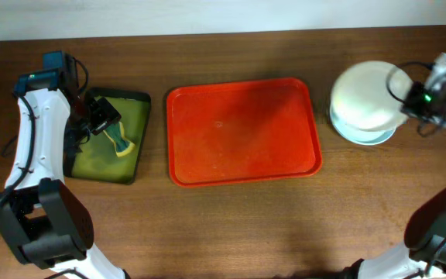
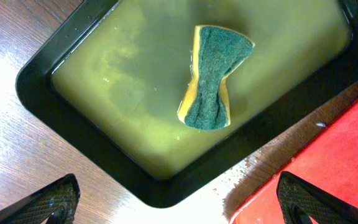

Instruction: Clean dirty plates on tray and stack at the side

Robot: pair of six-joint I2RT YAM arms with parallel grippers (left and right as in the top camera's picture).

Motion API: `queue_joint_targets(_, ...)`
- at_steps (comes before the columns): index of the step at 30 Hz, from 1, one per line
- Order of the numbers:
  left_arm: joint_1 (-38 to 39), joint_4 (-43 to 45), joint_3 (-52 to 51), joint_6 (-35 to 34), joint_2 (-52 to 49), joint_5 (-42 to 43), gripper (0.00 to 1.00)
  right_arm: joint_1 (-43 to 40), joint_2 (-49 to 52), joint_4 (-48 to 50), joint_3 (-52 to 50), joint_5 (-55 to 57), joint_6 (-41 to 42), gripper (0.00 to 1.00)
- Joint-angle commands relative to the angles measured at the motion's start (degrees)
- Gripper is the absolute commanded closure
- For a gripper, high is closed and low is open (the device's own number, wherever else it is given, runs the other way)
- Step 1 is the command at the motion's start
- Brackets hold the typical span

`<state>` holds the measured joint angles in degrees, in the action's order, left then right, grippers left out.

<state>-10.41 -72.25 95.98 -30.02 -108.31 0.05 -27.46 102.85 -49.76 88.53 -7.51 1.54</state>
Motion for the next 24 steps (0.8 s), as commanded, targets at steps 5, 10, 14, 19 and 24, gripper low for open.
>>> queue_joint_targets(5,-0.2,-0.1,0.4,0.1,0.3,0.2,0.01,-3.3,-1.1,14.6,-11.8,-3.3,0.9,0.96)
queue_joint_targets(10,-0.2,-0.1,0.4,0.1,0.3,0.2,0.01,-2.0,-1.1,17.0,-12.0,-3.9,0.9,0.95)
queue_joint_targets(14,-0.1,-0.1,0.4,0.1,0.3,0.2,0.01,-1.9,-1.1,17.0,-12.0,-3.9,0.9,0.29)
queue_joint_targets(19,-0.1,-0.1,0.4,0.1,0.3,0.2,0.00,-1.7,-3.3,13.5,-12.0,-4.2,0.9,0.02)
queue_joint_targets(24,-0.2,-0.1,0.4,0.1,0.3,0.2,0.01,-1.7,-14.8,1.7,-12.2,-3.9,2.0,0.02)
